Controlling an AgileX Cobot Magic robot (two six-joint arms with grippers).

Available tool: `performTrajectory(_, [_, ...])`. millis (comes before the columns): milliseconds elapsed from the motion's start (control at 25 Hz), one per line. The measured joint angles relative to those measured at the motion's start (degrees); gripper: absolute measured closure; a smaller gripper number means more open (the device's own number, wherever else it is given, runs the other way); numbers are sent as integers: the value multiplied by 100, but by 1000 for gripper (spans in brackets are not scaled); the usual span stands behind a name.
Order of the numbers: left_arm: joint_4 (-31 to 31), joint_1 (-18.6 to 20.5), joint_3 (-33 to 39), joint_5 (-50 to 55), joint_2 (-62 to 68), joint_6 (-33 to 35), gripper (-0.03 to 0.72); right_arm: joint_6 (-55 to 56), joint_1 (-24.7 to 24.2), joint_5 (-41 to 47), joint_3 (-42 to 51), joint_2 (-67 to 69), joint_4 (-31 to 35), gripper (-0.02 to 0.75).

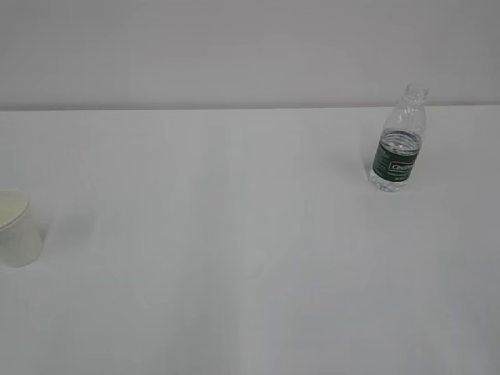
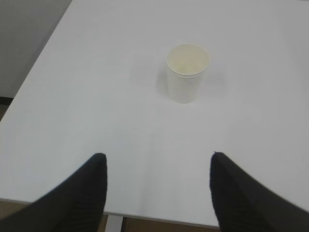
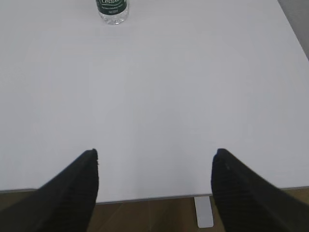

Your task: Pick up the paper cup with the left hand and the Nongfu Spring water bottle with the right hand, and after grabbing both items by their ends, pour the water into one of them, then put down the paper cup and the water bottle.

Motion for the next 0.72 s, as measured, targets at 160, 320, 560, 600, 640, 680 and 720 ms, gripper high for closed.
performTrajectory(160, [0, 0, 0, 0, 0, 0, 217, 0, 0, 0, 0, 0, 0, 189])
performTrajectory(320, [0, 0, 0, 0, 0, 0, 219, 0, 0, 0, 0, 0, 0, 189])
performTrajectory(560, [0, 0, 0, 0, 0, 0, 225, 0, 0, 0, 0, 0, 0, 189])
performTrajectory(600, [0, 0, 0, 0, 0, 0, 226, 0, 0, 0, 0, 0, 0, 189])
performTrajectory(640, [0, 0, 0, 0, 0, 0, 226, 0, 0, 0, 0, 0, 0, 189])
performTrajectory(680, [0, 0, 0, 0, 0, 0, 226, 0, 0, 0, 0, 0, 0, 188])
performTrajectory(720, [0, 0, 0, 0, 0, 0, 227, 0, 0, 0, 0, 0, 0, 188])
